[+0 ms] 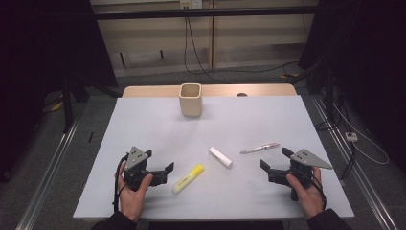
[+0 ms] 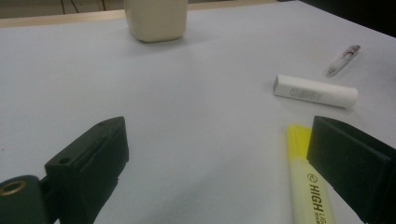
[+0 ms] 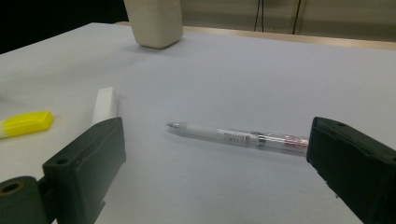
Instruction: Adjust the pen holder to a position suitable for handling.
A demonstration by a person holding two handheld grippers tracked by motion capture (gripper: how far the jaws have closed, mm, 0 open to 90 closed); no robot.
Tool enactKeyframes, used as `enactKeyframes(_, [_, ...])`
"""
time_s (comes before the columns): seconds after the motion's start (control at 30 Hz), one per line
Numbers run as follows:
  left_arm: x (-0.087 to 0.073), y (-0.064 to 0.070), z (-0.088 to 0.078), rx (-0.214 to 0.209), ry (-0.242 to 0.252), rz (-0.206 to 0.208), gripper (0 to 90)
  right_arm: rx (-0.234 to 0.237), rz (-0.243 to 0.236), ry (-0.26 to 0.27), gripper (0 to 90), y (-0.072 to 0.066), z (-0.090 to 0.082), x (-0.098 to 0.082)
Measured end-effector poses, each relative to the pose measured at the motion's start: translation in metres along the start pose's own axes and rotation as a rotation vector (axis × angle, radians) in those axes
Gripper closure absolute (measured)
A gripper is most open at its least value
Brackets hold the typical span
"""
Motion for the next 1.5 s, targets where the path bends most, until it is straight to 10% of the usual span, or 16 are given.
enactKeyframes(0.47, [0.021, -0.002, 0.027, -0.006, -0.042, 0.015, 7.6, 0.006, 0.003, -0.013, 5.1, 0.0, 0.002, -0.002])
enactKeyframes(1.13, [0.107, -0.011, 0.089, -0.105, -0.057, 0.002, 8.9, 0.055, -0.032, -0.026, 5.5, -0.008, 0.015, 0.001])
enactKeyframes(1.5, [0.14, -0.031, 0.117, -0.083, -0.019, -0.01, 8.8, 0.058, -0.034, -0.04, 5.5, -0.009, 0.015, -0.001])
Point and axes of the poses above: each handheld gripper's, and its own axes: z roughly forward along the jaws, x roughly out of its top, y roughly to its right, the point moved 4 cm from there along z, roughly forward along the jaws, and after that the axes turned 14 degrees about -z, right-handed, at the moved point
